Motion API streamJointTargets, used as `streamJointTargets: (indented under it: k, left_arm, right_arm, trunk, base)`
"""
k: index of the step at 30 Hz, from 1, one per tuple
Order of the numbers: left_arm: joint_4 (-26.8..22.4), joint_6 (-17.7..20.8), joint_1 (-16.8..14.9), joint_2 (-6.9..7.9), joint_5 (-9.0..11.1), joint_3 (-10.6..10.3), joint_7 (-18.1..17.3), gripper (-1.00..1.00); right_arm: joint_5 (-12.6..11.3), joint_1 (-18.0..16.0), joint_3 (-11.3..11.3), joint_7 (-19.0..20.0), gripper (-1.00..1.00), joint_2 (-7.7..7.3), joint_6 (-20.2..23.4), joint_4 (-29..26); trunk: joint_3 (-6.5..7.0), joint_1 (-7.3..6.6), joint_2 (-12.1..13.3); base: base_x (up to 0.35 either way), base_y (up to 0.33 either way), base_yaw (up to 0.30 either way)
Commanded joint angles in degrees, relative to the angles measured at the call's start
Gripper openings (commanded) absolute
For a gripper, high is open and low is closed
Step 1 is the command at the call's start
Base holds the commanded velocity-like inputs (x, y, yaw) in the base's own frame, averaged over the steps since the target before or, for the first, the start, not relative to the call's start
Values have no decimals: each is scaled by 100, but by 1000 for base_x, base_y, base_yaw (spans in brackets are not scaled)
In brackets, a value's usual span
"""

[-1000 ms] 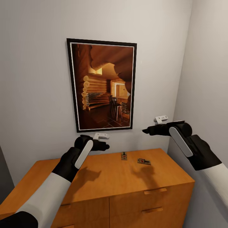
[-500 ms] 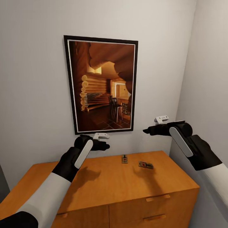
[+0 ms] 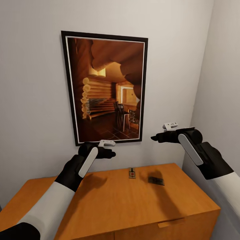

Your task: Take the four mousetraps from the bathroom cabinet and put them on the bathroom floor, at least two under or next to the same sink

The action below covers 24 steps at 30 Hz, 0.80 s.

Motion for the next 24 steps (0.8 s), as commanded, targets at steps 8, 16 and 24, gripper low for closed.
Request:
streamJointTargets:
  k: [8, 16, 24]
  left_arm:
    - [39, 16, -6, -5, 76, -14, 54, 100]
    - [304, 16, -6, -85, 99, -24, 51, 100]
    - [561, 16, -6, -131, 256, -26, 51, 100]
  right_arm:
    - [-53, -8, 44, -61, 100, -11, 13, -2]
    - [-53, -8, 186, -63, 100, -14, 13, 5]
    - [-47, -8, 267, -64, 100, -9, 13, 7]
  trunk:
    - [-9, 2, -7]
    - [-9, 2, -7]
    - [-9, 2, -7]
  base:
    - [22, 0, 0]
    - [4, 0, 0]
    - [0, 0, 0]
